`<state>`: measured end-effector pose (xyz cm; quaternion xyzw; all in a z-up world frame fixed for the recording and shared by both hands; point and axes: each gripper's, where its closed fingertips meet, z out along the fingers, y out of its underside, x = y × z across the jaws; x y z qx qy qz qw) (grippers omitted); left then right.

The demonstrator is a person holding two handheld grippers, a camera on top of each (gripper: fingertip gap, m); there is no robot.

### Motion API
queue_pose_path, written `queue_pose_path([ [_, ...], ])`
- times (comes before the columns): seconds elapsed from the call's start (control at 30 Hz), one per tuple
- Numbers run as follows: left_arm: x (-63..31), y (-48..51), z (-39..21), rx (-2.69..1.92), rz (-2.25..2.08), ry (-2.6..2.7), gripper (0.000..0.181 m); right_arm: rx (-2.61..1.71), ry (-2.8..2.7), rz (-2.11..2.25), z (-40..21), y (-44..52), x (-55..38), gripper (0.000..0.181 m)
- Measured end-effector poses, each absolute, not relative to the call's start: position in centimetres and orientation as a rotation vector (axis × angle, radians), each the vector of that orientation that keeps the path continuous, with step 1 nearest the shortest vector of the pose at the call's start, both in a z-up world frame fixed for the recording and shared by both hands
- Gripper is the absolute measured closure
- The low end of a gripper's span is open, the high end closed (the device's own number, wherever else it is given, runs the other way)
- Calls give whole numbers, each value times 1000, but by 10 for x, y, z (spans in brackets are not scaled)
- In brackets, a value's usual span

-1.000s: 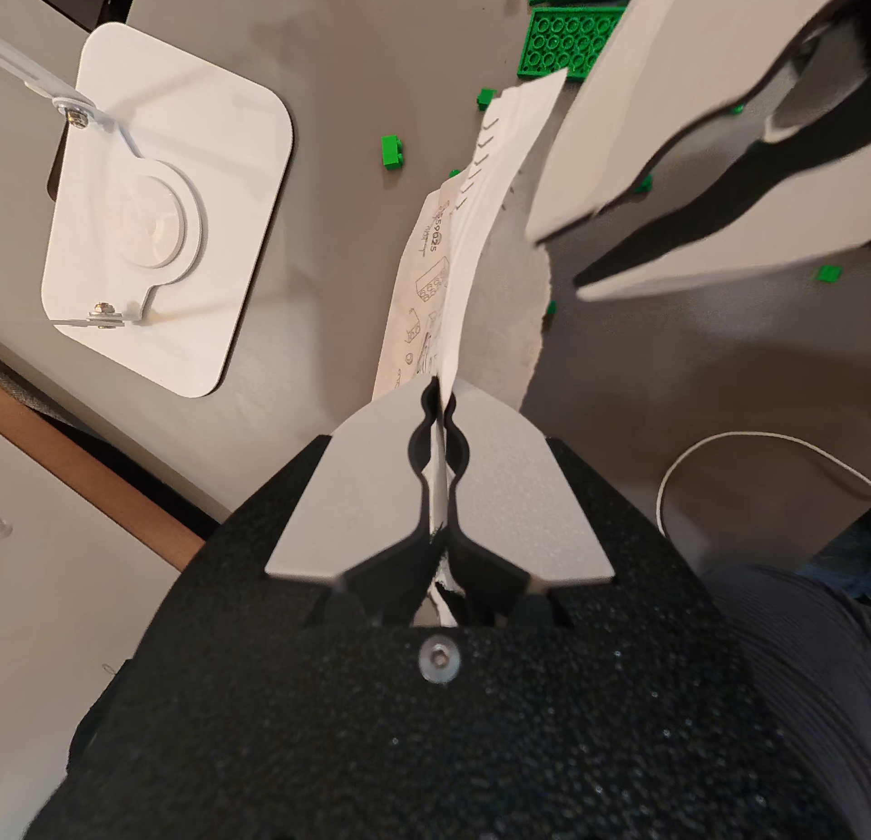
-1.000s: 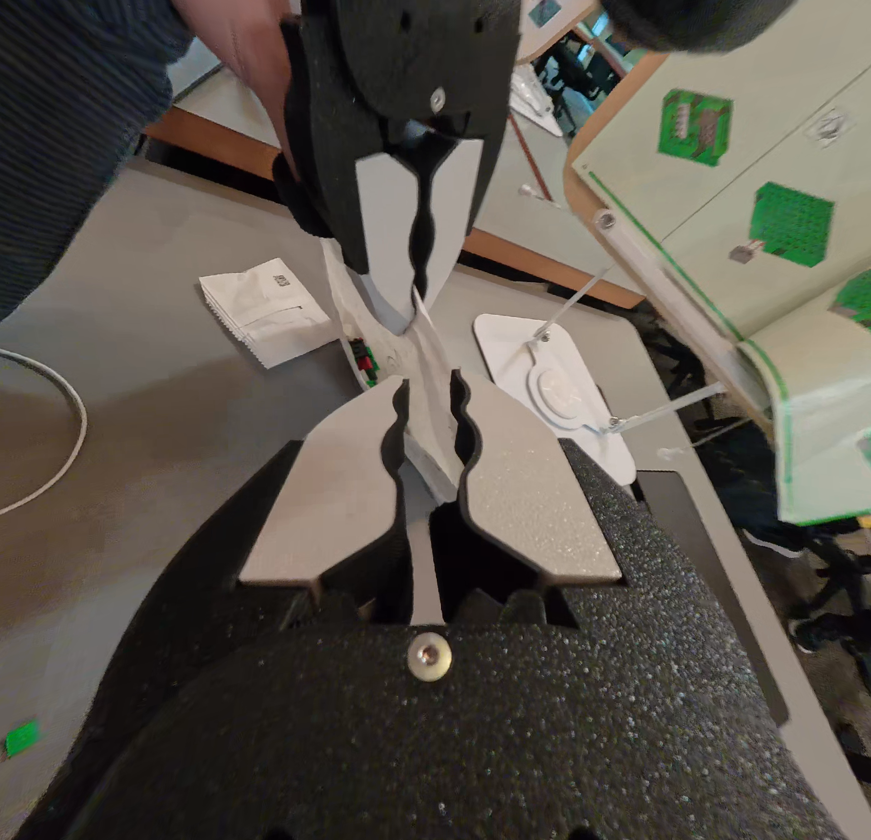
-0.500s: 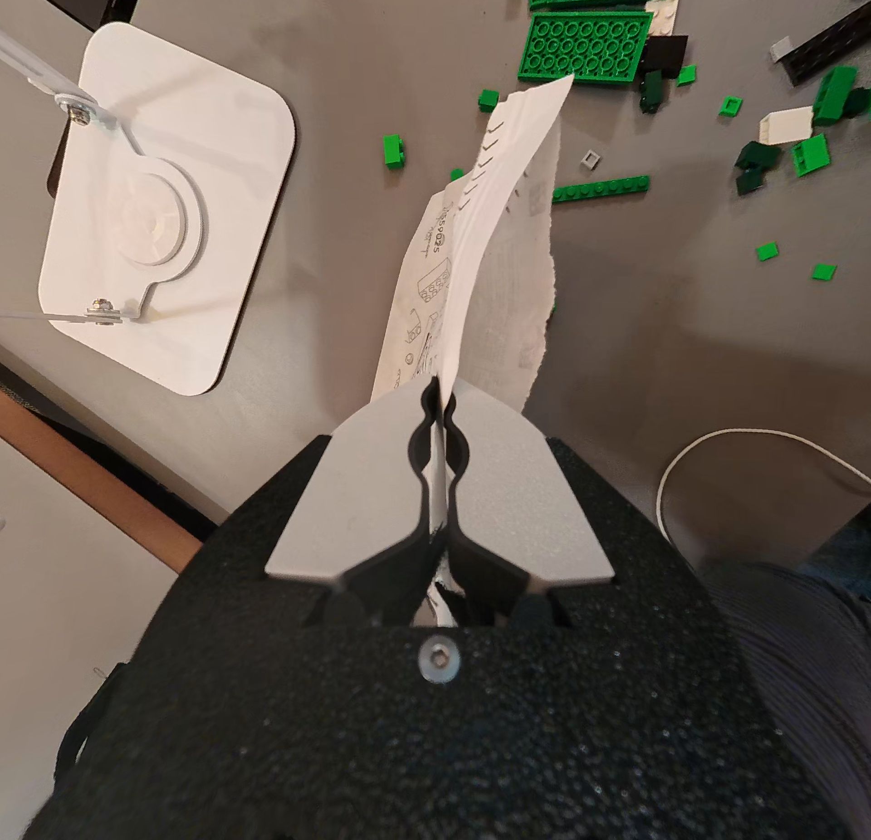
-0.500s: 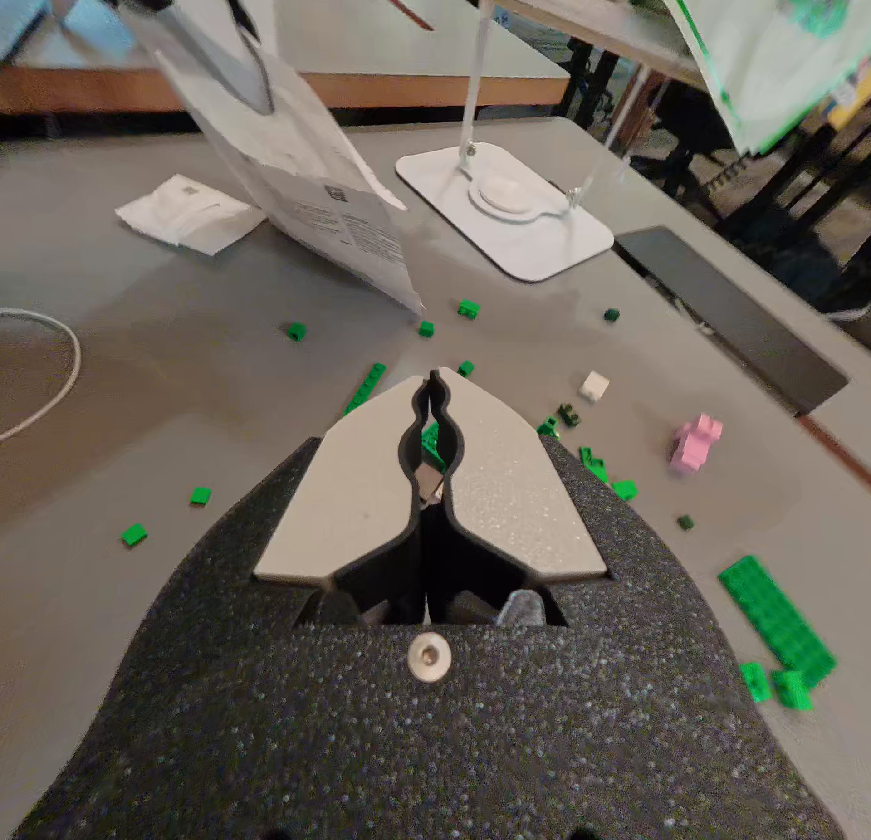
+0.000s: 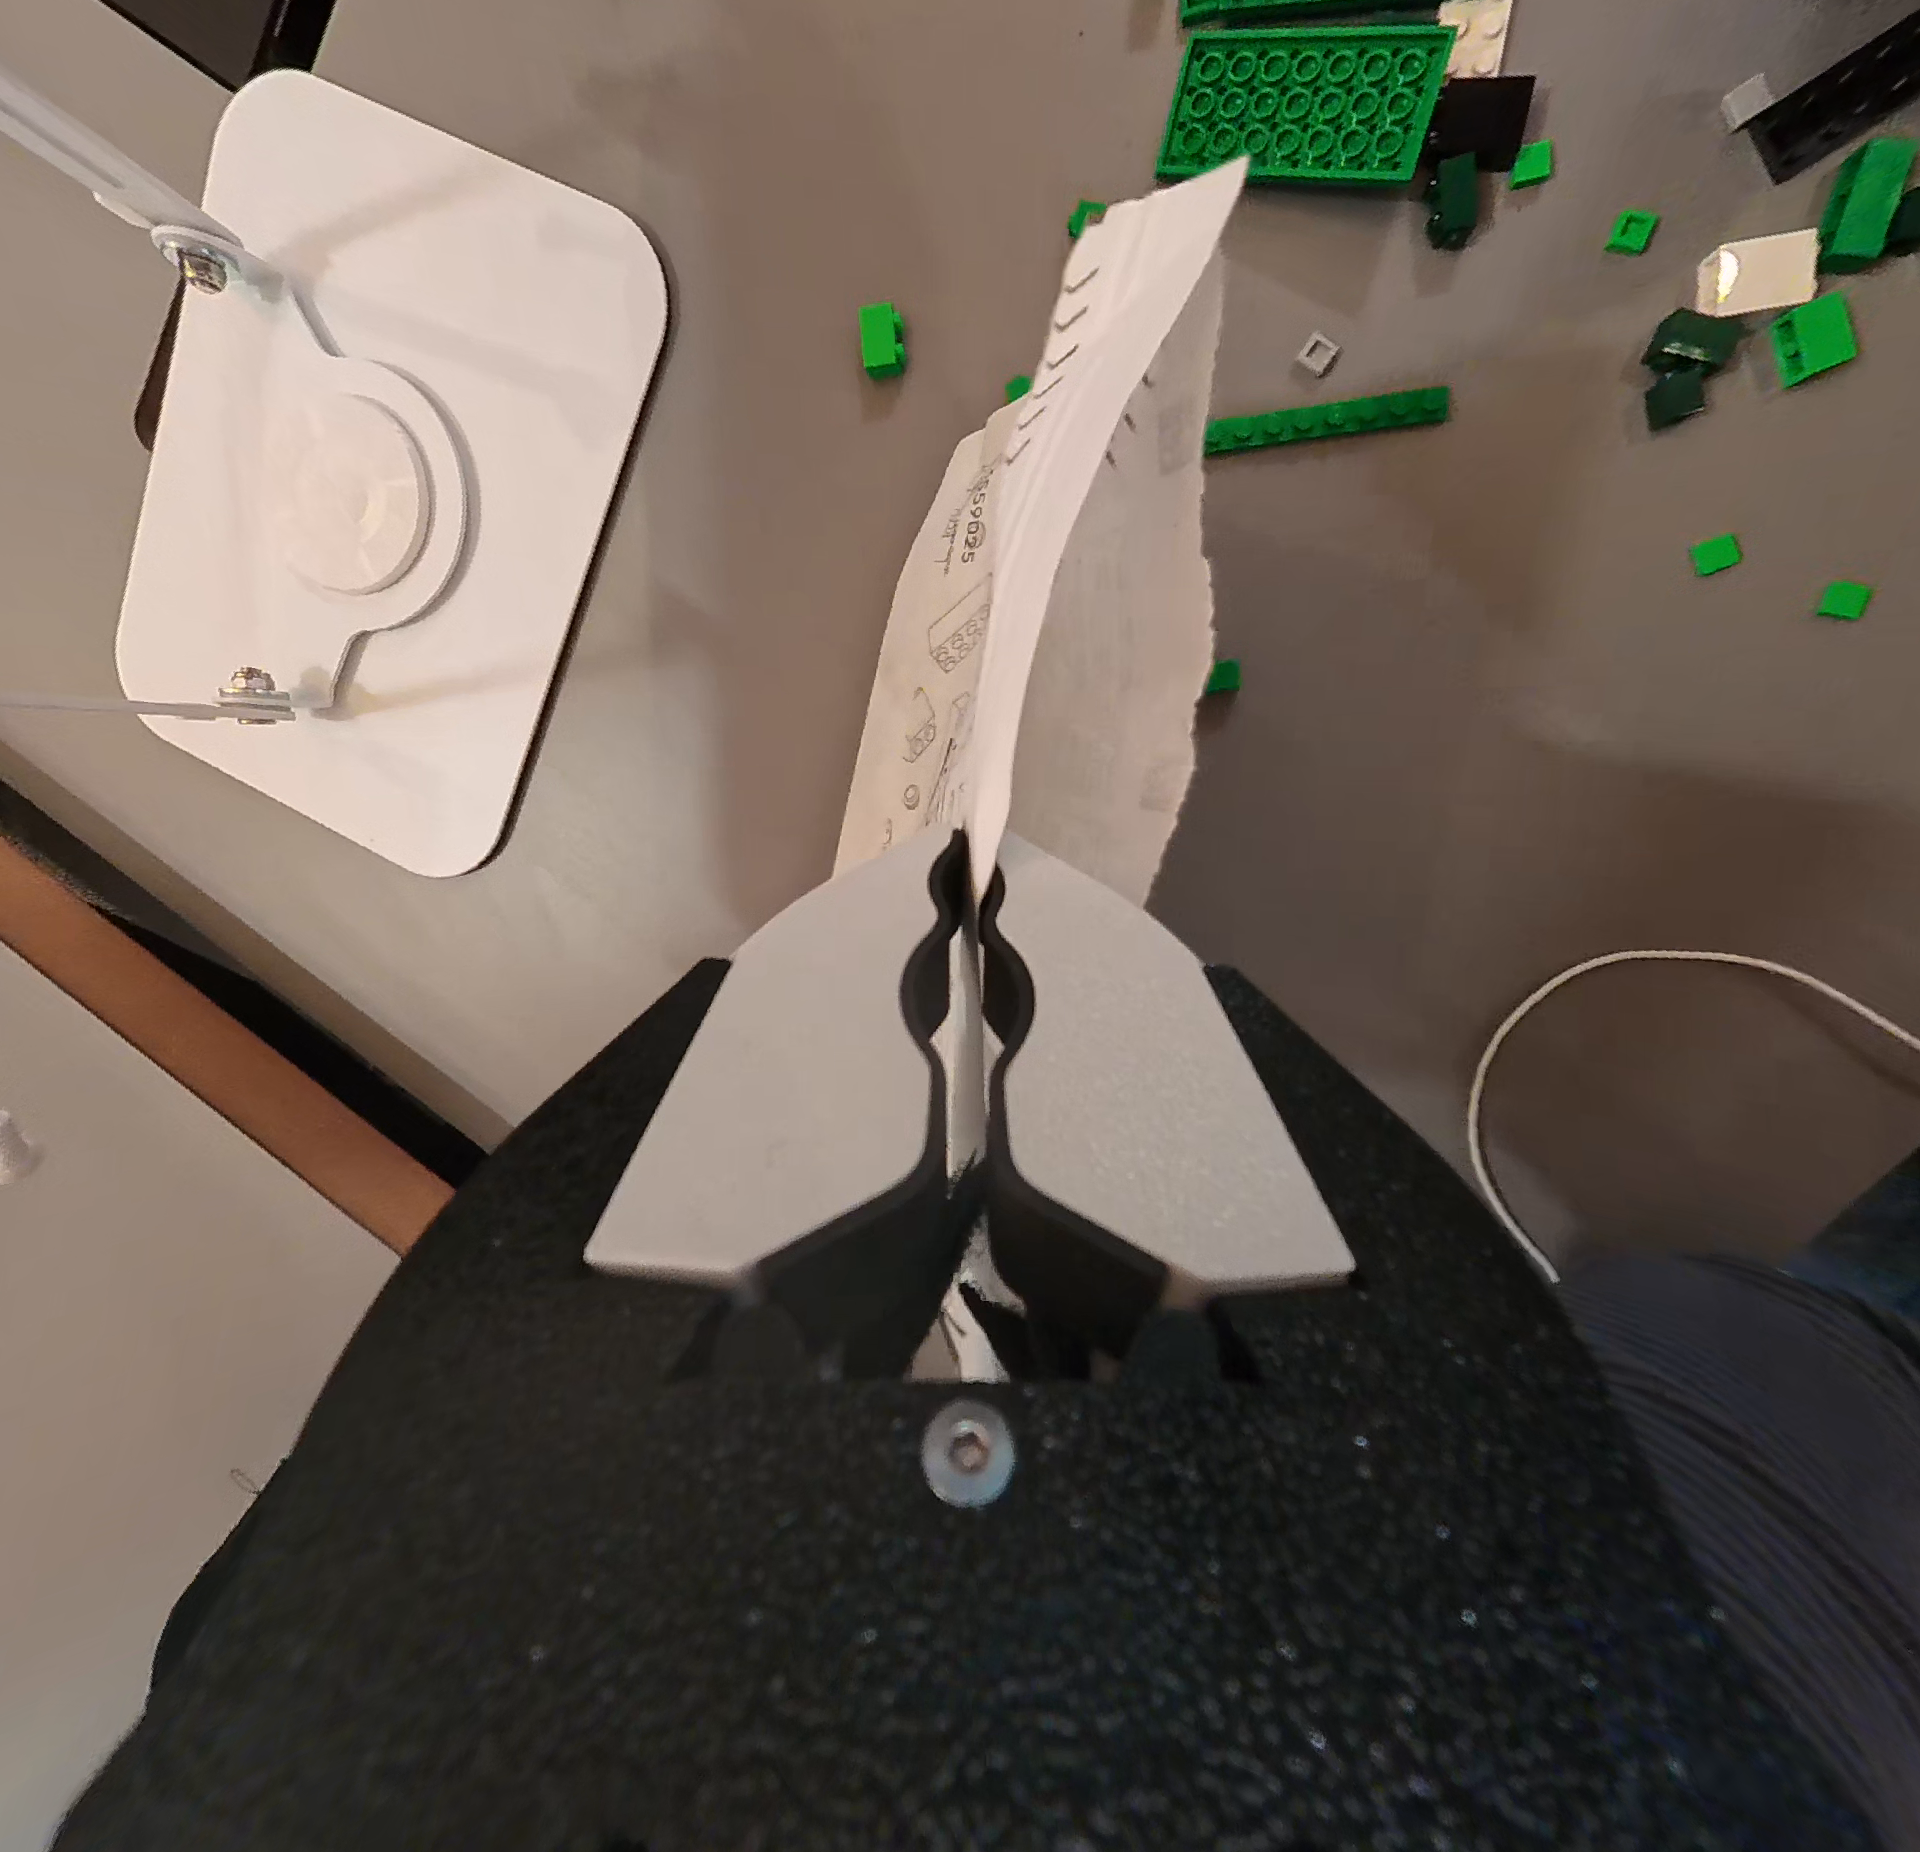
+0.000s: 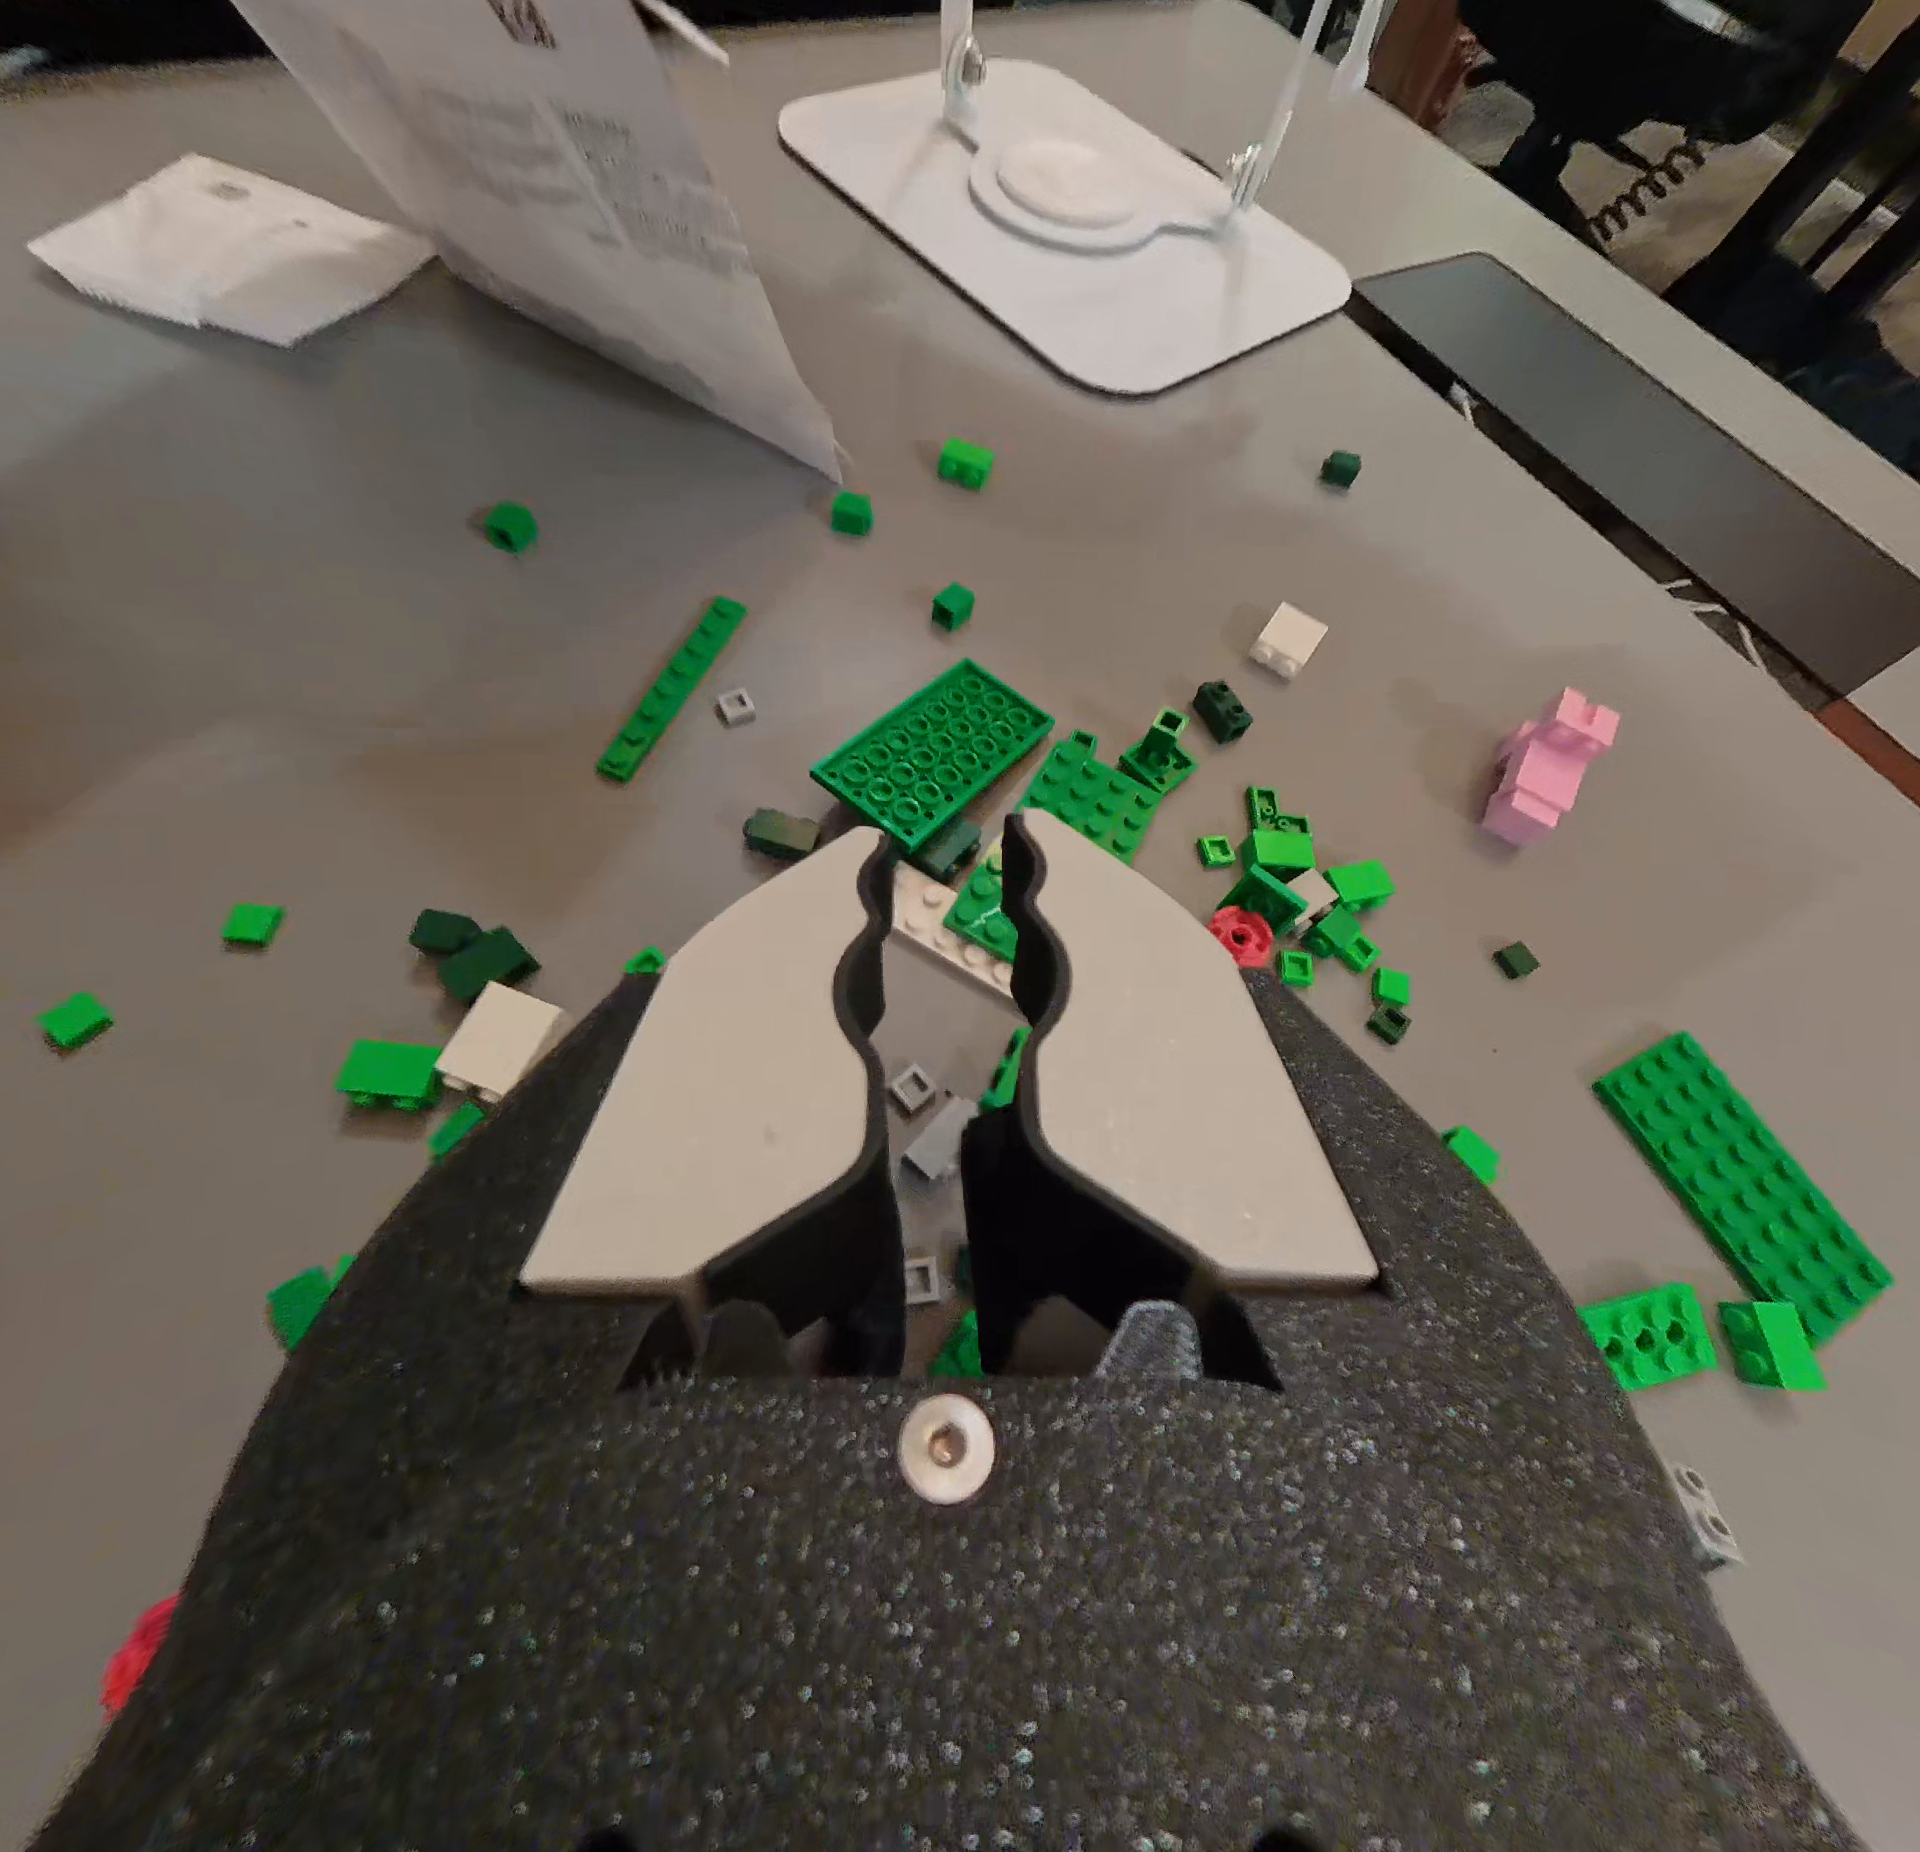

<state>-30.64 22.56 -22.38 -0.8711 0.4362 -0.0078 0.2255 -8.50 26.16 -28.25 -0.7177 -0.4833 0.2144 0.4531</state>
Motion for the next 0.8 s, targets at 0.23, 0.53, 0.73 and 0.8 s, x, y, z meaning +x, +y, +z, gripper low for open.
queue_pose_path([
  [0.23, -308, 225, -223, -2389, -37, 1203, 181, -1737, -1269, 630, -284, 252, -79, 160],
  [0.53, -302, 226, -227, -2410, -27, 1225, 181, -1669, -1366, 696, -277, 236, -65, 162],
  [0.73, -294, 220, -230, -2436, -70, 1259, 181, -1631, -1554, 743, -287, 210, -62, 165],
  [0.8, -292, 220, -232, -2440, -61, 1269, 181, -1633, -1602, 779, -289, 200, -59, 165],
])
